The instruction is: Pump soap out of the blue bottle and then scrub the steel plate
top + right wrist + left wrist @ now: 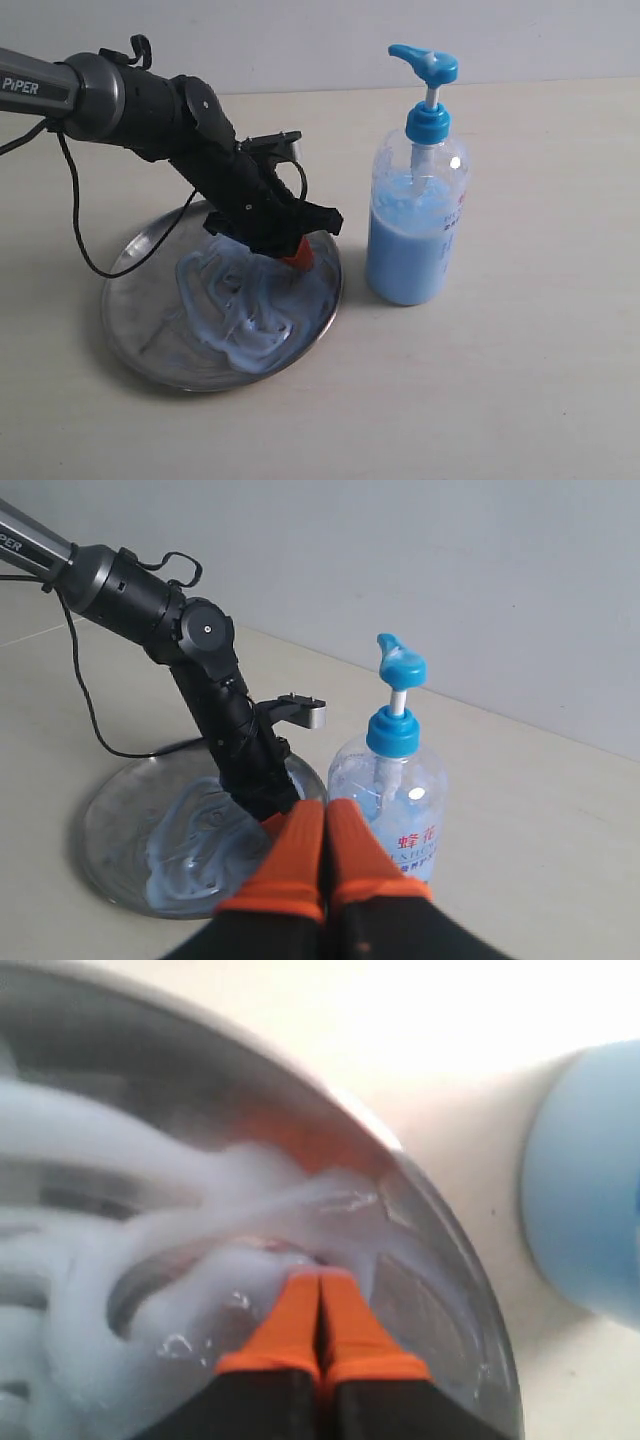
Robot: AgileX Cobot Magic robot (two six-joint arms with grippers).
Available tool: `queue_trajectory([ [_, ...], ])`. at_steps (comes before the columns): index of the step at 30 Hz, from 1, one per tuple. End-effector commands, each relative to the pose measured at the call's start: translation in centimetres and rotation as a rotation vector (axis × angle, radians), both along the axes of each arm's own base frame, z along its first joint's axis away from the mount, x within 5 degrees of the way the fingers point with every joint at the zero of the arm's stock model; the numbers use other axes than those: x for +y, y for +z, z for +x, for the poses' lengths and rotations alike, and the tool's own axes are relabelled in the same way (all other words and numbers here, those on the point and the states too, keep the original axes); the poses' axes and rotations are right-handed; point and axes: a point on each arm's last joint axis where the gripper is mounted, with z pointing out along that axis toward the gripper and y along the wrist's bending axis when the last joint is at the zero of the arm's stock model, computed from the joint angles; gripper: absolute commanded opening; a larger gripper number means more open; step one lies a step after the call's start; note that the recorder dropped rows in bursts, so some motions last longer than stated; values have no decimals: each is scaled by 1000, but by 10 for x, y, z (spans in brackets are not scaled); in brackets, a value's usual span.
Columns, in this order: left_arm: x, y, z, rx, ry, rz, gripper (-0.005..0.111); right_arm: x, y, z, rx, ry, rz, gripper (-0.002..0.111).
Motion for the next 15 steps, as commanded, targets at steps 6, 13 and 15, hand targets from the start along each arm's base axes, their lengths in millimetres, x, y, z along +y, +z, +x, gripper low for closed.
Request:
queue_trajectory([
  [6, 1, -3, 11, -97, 71, -8, 0, 0, -1, 0, 0, -1, 5, 0],
  [13, -1, -4, 5, -36, 67, -8, 0, 0, -1, 0, 0, -1, 5, 0],
  [15, -1, -4, 1, 2, 50, -5, 0, 0, -1, 0, 0, -1, 5, 0],
])
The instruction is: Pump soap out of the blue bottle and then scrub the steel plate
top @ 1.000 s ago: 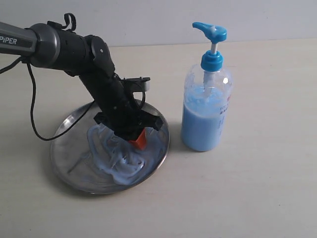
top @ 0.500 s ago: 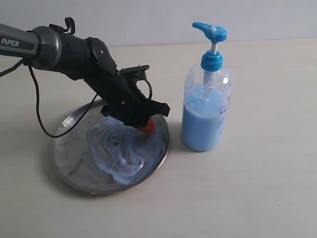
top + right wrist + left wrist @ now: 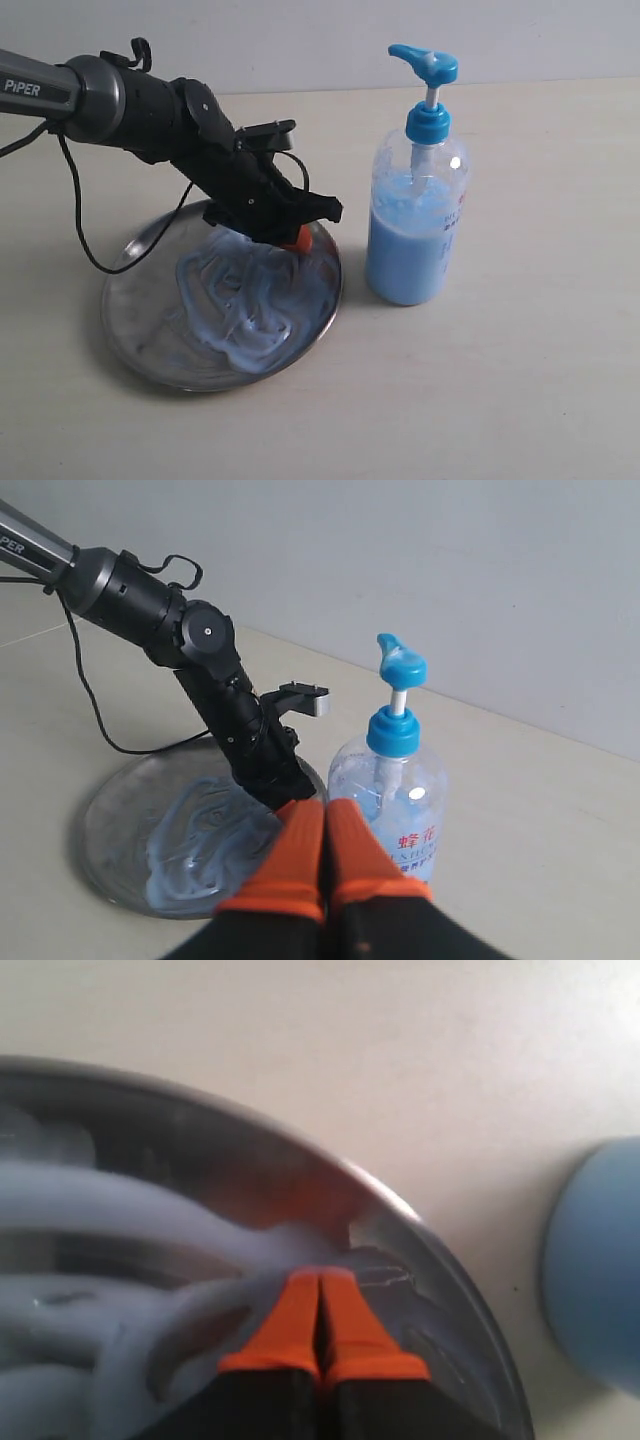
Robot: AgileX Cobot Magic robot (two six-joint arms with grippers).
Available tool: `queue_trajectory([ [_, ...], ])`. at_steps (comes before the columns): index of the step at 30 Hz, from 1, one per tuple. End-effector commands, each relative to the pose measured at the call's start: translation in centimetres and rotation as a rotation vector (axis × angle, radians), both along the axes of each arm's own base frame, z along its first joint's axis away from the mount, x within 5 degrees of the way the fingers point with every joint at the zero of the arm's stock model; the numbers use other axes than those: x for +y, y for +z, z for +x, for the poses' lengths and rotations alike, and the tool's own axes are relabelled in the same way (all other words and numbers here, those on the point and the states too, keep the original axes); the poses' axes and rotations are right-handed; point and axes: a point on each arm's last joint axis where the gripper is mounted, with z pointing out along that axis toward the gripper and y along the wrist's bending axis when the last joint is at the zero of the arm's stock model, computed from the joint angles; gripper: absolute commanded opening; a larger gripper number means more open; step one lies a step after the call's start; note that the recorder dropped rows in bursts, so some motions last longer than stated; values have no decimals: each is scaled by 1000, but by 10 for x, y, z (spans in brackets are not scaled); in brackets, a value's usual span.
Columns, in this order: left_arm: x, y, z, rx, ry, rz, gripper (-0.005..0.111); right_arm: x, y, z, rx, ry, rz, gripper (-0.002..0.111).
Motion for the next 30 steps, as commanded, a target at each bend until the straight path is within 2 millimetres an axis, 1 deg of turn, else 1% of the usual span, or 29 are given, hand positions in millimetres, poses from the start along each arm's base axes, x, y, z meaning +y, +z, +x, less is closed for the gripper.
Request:
queue_trajectory([
  [1, 0, -3, -9, 83, -30, 5, 0, 0, -1, 0, 0, -1, 5, 0],
  [9, 1, -3, -24, 207, -157, 20, 0, 0, -1, 0, 1, -1, 7, 0],
  [12, 2, -3, -27, 212, -212, 23, 0, 0, -1, -1, 6, 2, 14, 0],
  [18, 6, -6, -16, 94, -198, 88, 0, 0, -1, -1, 6, 2, 14, 0],
  [22, 7, -6, -2, -37, -116, 105, 0, 0, -1, -1, 10, 3, 20, 0],
  [24, 11, -7, 3, -87, -87, 159, 0, 0, -1, -1, 10, 3, 20, 0],
  [26, 16, -8, 6, -108, -76, 219, 0, 0, -1, -1, 10, 3, 20, 0],
  [30, 18, -9, 5, -101, -81, 234, 0, 0, 0, -1, 7, 3, 23, 0],
])
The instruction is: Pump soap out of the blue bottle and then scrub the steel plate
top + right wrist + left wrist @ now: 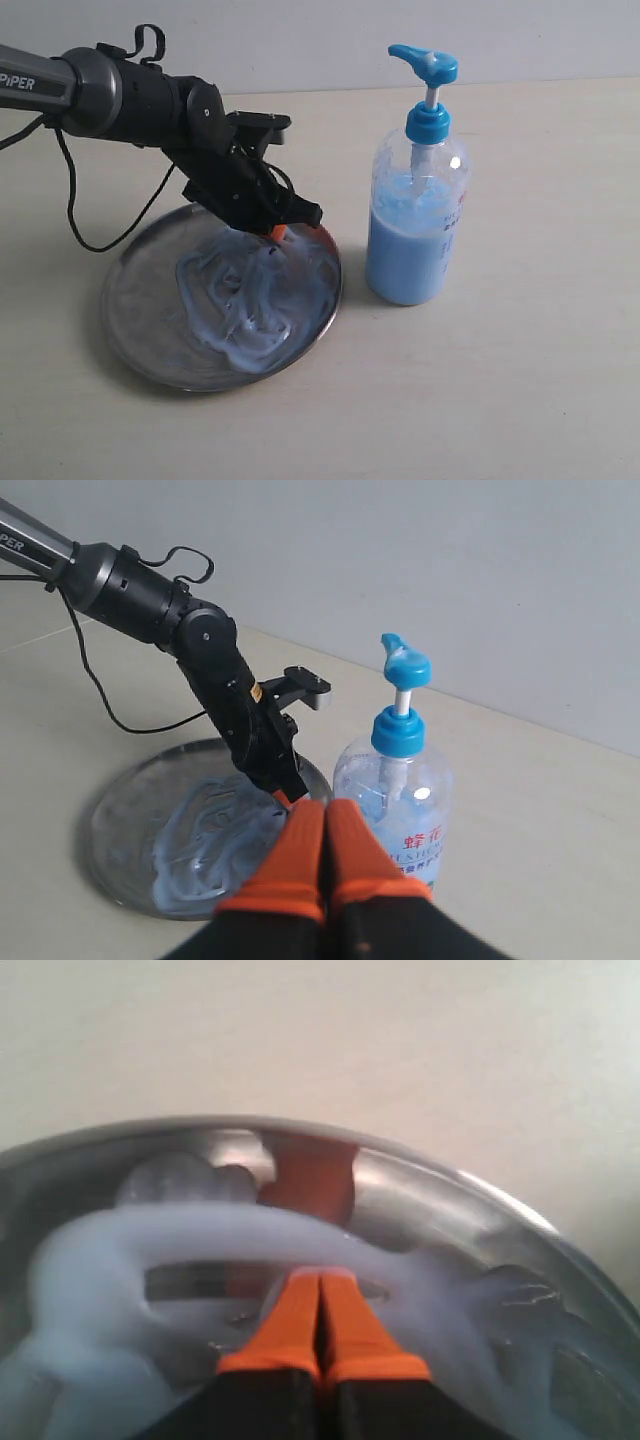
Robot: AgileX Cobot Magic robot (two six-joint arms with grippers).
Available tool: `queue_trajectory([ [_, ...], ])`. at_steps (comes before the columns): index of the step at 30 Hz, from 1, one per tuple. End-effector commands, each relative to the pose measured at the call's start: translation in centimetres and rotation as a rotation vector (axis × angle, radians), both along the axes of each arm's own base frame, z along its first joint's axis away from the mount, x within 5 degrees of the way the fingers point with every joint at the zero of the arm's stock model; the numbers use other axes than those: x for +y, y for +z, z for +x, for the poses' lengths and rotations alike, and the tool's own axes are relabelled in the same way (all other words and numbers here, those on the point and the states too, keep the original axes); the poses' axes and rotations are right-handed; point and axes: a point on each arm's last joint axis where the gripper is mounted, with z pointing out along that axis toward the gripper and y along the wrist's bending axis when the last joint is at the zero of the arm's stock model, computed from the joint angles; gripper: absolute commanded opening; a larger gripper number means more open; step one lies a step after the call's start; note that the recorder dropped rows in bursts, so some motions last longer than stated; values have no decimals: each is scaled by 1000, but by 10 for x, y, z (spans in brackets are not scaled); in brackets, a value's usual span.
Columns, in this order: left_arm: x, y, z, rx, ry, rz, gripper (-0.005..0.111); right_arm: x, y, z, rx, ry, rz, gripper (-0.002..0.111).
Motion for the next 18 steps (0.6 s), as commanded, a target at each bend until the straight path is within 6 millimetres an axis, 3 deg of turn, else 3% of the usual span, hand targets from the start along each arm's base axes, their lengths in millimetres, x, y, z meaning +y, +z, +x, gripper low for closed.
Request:
queue_trajectory([
  [1, 3, -9, -4, 33, -10, 48, 0, 0, -1, 0, 0, 0, 13, 0],
  [8, -2, -9, -12, 85, -34, 39, 0, 0, -1, 0, 0, 0, 13, 0],
  [18, -28, -10, -41, 158, -200, 75, 0, 0, 0, 0, -2, -1, 14, 0],
])
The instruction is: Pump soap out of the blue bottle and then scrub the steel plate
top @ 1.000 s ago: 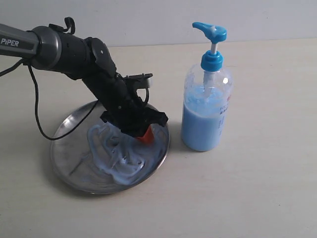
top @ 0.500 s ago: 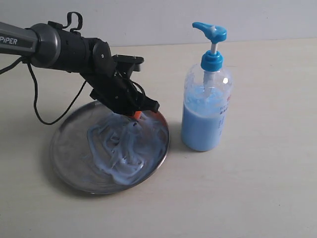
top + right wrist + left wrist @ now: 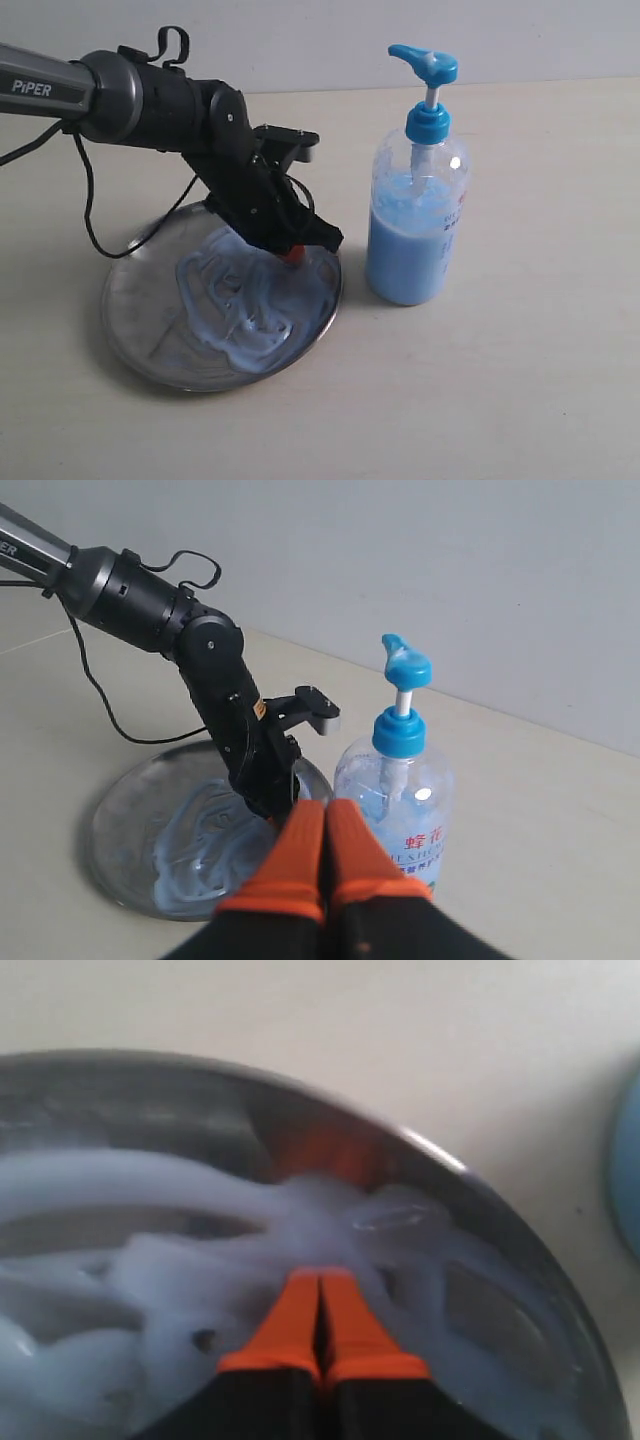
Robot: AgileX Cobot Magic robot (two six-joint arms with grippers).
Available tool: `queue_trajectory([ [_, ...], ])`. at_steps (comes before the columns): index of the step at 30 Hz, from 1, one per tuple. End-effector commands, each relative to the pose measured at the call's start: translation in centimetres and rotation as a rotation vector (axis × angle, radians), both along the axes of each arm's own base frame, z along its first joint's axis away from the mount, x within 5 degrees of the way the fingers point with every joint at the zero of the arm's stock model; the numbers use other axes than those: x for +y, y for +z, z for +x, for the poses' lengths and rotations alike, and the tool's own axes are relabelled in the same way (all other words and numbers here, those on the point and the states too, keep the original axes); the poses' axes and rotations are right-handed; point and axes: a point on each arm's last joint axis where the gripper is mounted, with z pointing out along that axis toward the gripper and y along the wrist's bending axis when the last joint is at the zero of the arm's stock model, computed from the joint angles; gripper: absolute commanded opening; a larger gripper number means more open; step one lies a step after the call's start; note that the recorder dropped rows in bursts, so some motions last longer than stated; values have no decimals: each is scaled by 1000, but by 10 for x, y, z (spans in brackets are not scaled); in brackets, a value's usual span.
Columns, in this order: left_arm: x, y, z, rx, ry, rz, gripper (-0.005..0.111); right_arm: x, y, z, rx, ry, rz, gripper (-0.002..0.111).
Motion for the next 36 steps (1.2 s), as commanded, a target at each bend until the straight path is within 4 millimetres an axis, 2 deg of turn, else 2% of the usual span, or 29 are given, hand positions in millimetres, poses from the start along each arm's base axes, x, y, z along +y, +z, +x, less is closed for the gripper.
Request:
queue_trajectory([
  [1, -7, -12, -20, 106, -82, 57, 0, 0, 0, 0, -3, -1, 13, 0],
  [12, -16, -9, -26, 171, -52, -38, 0, 0, -1, 0, -2, -1, 12, 0],
  [17, -19, -8, -15, 54, -33, -73, 0, 0, -1, 0, -2, -1, 12, 0],
  [20, -15, -9, -7, -35, -45, -38, 0, 0, -1, 0, -1, 0, 9, 0],
  [23, -11, -16, -5, -53, -45, 17, 0, 0, -1, 0, -1, 0, 9, 0],
  [29, -9, -18, -4, -58, -48, 35, 0, 0, -1, 0, -1, 0, 9, 0],
  [36, 5, -19, 0, -8, -26, 71, 0, 0, -1, 0, -2, -1, 7, 0],
])
